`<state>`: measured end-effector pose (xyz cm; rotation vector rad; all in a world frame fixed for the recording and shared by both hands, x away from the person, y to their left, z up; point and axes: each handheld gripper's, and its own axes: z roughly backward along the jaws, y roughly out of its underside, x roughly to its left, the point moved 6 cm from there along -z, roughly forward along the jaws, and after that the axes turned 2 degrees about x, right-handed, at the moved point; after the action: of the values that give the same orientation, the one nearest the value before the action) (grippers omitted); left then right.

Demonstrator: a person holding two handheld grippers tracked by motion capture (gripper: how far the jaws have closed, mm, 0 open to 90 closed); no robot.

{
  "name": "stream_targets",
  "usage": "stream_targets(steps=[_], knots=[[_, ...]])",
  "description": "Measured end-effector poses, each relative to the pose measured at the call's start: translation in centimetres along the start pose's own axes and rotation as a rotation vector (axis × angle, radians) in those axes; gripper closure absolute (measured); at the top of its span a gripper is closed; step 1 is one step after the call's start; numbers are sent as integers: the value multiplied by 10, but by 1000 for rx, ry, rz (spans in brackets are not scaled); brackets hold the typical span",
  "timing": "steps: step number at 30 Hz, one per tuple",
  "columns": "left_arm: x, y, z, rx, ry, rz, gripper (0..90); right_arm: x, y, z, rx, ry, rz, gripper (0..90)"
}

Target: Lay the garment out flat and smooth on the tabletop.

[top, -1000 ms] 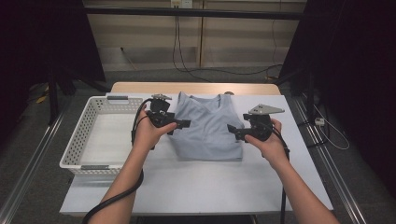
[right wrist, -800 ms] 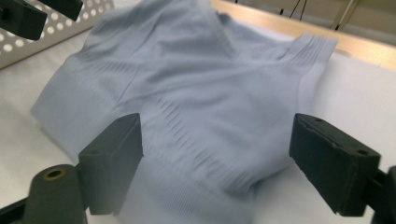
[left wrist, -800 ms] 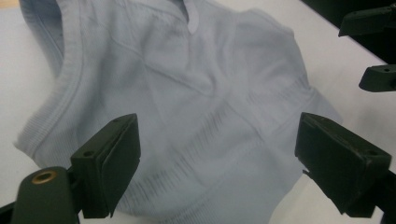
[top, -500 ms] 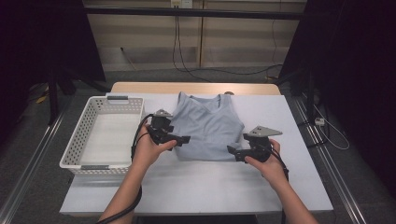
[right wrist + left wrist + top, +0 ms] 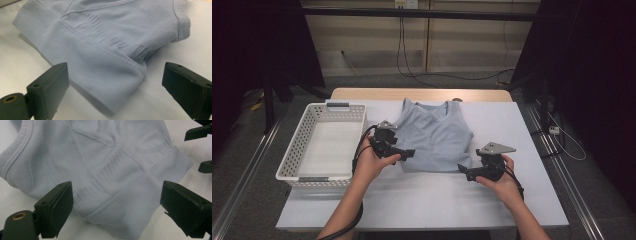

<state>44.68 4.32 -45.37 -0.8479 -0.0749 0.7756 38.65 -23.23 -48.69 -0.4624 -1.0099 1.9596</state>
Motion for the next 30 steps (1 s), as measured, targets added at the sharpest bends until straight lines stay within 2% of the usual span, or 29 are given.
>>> stream_targets(steps=[3, 6, 10, 12, 16, 19, 21, 24, 25, 30], knots=[[0, 1, 0, 0, -9, 0, 117, 0, 1, 3, -1, 2, 7, 72], [-2, 3, -2, 7, -3, -3, 117, -1, 3, 5, 8, 9, 35, 84], [-3, 4, -4, 11, -2, -6, 119, -1, 9, 4, 24, 11, 49, 157], [-4, 3, -3, 5, -2, -5, 121, -1, 11, 2, 41, 8, 72, 254], [-4, 4, -2, 10, 1, -7, 123, 6, 13, -2, 65, -11, 103, 340], [-5, 5, -3, 10, 7, -5, 128, 6, 16, -5, 91, 17, 115, 387], [-6, 5, -3, 11, 14, -7, 137, 4, 18, -7, 106, 23, 108, 413], [-8, 5, -3, 11, 15, -15, 138, 1, 18, -6, 104, 34, 85, 567], [-8, 5, -3, 12, 16, -16, 139, 0, 18, -7, 101, 21, 63, 624], [-10, 6, -3, 14, 25, -20, 154, -2, 15, -5, 83, 7, 27, 811]])
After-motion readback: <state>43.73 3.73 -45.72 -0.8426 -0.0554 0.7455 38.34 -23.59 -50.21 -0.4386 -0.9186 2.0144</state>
